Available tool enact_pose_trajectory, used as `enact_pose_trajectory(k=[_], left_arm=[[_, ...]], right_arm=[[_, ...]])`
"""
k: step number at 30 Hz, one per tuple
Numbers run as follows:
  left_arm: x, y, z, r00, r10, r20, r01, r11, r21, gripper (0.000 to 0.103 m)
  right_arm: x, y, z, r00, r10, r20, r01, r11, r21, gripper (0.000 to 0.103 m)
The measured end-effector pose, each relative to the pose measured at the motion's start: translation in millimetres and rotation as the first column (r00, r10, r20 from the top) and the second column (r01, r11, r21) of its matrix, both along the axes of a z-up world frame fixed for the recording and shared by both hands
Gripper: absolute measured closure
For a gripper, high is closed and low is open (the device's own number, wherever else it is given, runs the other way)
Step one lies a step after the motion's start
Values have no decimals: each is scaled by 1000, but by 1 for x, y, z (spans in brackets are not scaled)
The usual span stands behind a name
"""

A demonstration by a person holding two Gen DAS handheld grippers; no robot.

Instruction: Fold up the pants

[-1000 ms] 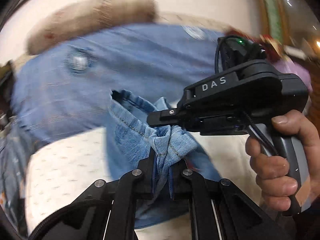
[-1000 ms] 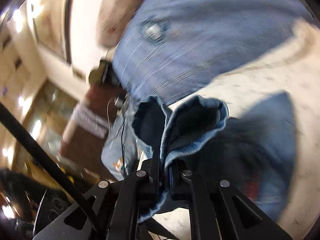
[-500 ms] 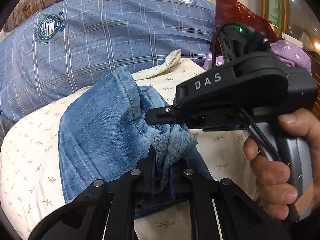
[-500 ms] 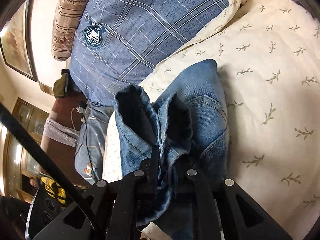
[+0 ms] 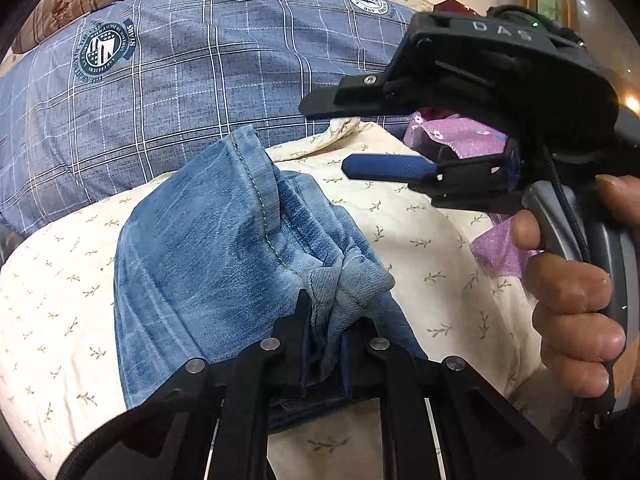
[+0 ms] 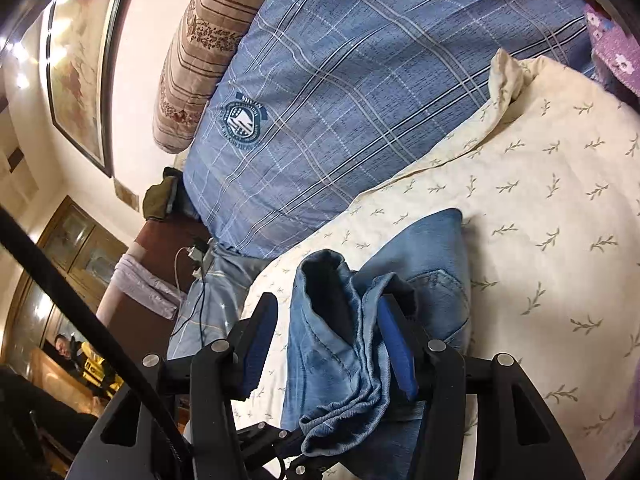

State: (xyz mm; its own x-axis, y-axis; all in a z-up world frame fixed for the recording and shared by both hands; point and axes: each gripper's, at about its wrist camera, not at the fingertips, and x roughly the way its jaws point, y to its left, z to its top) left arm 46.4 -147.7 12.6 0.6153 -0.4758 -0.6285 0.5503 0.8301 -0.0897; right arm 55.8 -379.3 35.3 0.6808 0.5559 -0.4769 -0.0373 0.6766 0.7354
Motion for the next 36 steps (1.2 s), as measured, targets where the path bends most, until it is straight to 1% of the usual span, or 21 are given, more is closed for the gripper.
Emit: enact_pose_trajectory(k=[4,7,10,13,15,16,18,20,22,23,25,26,27,28,29,30,32,33,34,35,36], left_arm=[[0,3,-2,1000,3,-2,-3,1000,-10,92],[-2,1,-3,1000,7,4,-7,1000,-4,92],[-4,1,-3,1000,5,10,-5,1000,-2,92],[-6,0,-4,1000,1,20,-1,1000,12,92],[-7,-2,-4,1000,-1,24,0,1000,21,92],[-8,-2,-3,1000,-1,24,0,1000,22,92],[-10,-1,-1,1000,-10,23,10,1000,11,92],[-16,-2,2,999,-45,30,45,999,-2,90],[-19,-5,0,996,-85,23,85,996,1,89],[-17,-7,-4,995,-98,1,98,995,1,88],[-12,-8,-12,993,-112,-34,112,994,4,87],[-10,-6,-14,993,-111,-49,111,994,0,86],[-10,-2,-12,992,-114,-59,113,993,-16,82],[-12,5,-8,987,-138,-80,134,989,-58,78],[-15,12,-4,982,-165,-94,157,983,-90,70],[-16,16,-1,979,-177,-104,167,981,-102,63],[-20,33,7,973,-190,-134,175,978,-116,57],[-20,41,11,972,-188,-140,171,977,-126,57],[-18,54,16,973,-177,-146,156,977,-148,56],[-13,69,19,976,-154,-151,128,977,-168,51],[-10,79,22,980,-124,-158,95,979,-179,44]], right_arm=[[5,6,-2,999,40,-23,-41,999,-30,49],[7,16,3,996,90,-5,-90,995,-40,50],[16,36,12,986,164,18,-162,981,-108,52],[36,51,5,981,190,-43,-195,961,-199,53],[46,55,-11,978,179,-107,-199,956,-215,94],[47,55,-17,975,183,-130,-207,955,-210,101],[39,53,-10,980,170,-103,-190,954,-232,101],[25,43,6,988,149,-46,-156,969,-193,101],[21,36,6,992,113,-51,-121,969,-214,102],[27,32,-8,990,74,-117,-102,963,-251,102],[39,26,-40,968,48,-245,-110,964,-244,101],[41,25,-48,962,54,-269,-116,968,-222,102],[40,27,-44,965,58,-254,-118,967,-228,103],[37,28,-38,970,60,-234,-117,964,-239,101],[33,28,-32,976,60,-211,-110,966,-234,94],[32,27,-32,977,61,-205,-108,968,-226,92],[30,24,-33,977,62,-204,-104,974,-200,86],[29,22,-31,978,57,-198,-95,978,-187,83],[29,21,-29,981,49,-186,-84,980,-181,73],[25,18,-22,987,26,-158,-56,981,-186,53],[19,14,-16,991,-1,-132,-26,980,-199,42]])
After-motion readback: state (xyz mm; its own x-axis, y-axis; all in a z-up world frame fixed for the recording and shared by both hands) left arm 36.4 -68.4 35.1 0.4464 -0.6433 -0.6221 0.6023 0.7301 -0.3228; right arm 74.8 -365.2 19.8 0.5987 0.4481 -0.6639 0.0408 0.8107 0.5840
